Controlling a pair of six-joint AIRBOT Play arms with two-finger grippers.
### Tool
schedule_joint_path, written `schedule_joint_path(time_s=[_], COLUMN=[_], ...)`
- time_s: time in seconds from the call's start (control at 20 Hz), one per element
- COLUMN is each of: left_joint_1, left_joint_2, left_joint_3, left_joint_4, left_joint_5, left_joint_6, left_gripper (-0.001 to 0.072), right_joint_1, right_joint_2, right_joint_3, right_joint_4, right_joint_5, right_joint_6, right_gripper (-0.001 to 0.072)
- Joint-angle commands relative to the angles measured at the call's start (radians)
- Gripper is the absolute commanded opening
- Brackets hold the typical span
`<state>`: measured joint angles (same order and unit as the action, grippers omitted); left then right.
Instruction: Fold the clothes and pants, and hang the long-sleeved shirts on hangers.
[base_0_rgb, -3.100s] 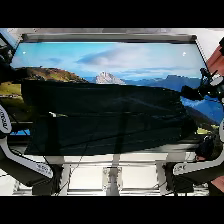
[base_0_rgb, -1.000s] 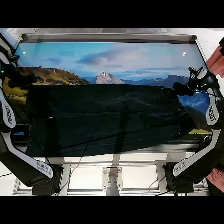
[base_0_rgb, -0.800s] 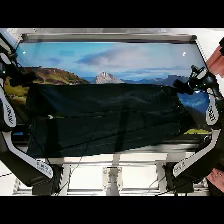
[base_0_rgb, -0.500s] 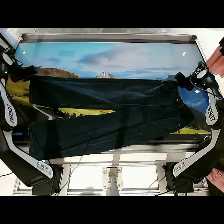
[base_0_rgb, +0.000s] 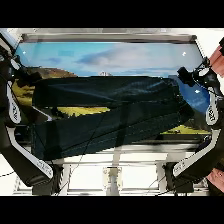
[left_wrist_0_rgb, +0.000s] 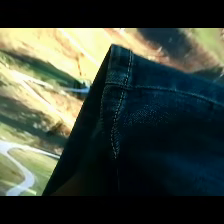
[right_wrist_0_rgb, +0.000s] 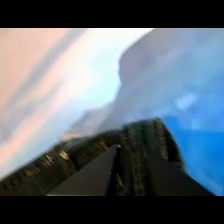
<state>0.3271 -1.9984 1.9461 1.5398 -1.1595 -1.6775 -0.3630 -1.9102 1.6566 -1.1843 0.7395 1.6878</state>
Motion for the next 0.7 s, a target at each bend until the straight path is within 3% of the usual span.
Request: schedule_joint_path(time_s=[0.0, 0.05, 0.1, 0.2, 0.3, 0.4, 0.65], left_joint_1=[0.007, 0.011, 0.016, 0.030, 0.050, 0.080, 0.158], left_joint_2=[-0.014, -0.015, -0.016, -0.015, -0.006, 0.018, 0.178], left_joint_3=[0.001, 0.001, 0.001, 0.002, 0.002, 0.002, -0.032], left_joint_4=[-0.003, -0.003, 0.002, 0.010, 0.045, 0.055, 0.058], left_joint_5=[-0.042, -0.055, -0.074, -0.131, -0.240, -0.377, -0.559], left_joint_6=[0.009, 0.009, 0.009, 0.021, 0.070, 0.154, 0.160], left_gripper=[0.0148, 0.0366, 0.0510, 0.0521, 0.0521, 0.0522, 0.0521], right_joint_1=[-0.014, -0.024, -0.034, -0.053, -0.080, -0.109, -0.129], right_joint_2=[0.001, 0.001, 0.001, 0.001, 0.002, 0.016, 0.151], right_joint_3=[0.006, 0.006, 0.006, 0.006, 0.006, 0.006, 0.005], right_joint_4=[-0.048, -0.053, -0.054, -0.059, -0.091, -0.124, -0.254], right_joint_5=[0.109, 0.135, 0.162, 0.225, 0.323, 0.434, 0.557], right_joint_6=[-0.001, -0.001, -0.001, -0.002, -0.021, -0.111, -0.212], right_gripper=[0.0204, 0.0204, 0.0204, 0.0208, 0.0407, 0.0412, 0.0405])
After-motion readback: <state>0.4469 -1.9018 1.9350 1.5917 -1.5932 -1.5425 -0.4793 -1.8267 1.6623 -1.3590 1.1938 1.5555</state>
